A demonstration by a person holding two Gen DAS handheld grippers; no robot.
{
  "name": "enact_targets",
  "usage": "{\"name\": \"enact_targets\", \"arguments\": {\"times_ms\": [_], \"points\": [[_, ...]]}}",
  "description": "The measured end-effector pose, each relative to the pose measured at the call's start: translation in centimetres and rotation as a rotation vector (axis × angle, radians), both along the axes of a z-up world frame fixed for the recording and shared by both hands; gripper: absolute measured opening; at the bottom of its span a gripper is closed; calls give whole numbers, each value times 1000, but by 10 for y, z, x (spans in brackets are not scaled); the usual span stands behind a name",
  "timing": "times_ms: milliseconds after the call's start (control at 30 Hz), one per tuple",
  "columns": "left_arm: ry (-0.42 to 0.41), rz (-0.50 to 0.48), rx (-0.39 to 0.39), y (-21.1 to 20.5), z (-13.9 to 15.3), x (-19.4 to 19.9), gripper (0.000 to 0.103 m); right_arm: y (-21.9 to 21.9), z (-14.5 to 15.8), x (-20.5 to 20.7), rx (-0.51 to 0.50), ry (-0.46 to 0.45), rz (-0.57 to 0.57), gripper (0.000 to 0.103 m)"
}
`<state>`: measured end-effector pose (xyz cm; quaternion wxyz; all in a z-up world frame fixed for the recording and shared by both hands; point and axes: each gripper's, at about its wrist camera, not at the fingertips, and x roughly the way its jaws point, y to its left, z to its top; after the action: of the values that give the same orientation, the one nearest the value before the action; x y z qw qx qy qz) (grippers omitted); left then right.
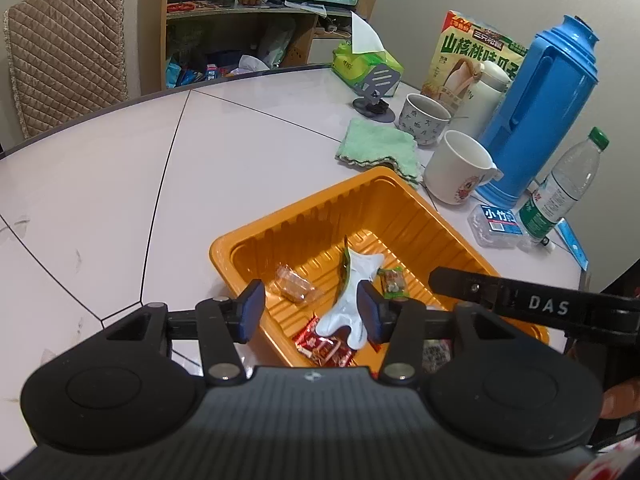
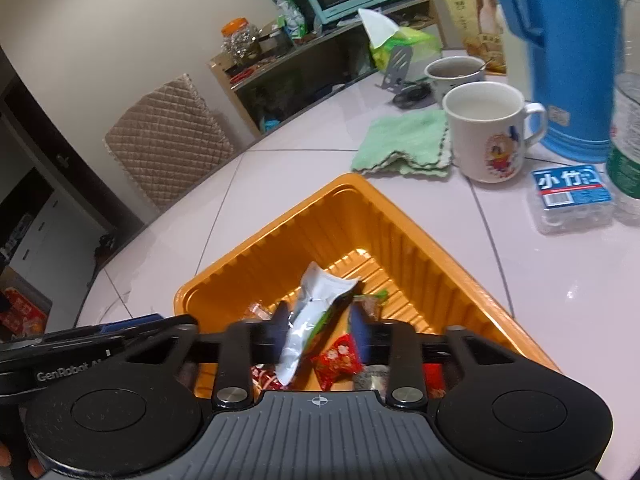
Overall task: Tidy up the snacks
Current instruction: 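Open the left tool over the tray while the right tool releases the red candy there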
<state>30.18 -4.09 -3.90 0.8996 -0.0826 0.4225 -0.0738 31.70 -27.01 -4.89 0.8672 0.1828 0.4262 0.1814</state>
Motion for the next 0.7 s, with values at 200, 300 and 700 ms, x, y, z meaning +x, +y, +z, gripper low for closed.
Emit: {"name": "enact_targets", "arguments": {"times_ms": [200,300,700], "points": [[-9,-11,-3,-4,9,-21,57,-11,7,-18,1,6,-11,62],[-16,-12,3,-6,13,-33,60,-15,12,-31,-14,-2,-16,70],[-22,-2,19,-8,26,-85,67,-19,31,-71,-48,-31,-2,82]]}}
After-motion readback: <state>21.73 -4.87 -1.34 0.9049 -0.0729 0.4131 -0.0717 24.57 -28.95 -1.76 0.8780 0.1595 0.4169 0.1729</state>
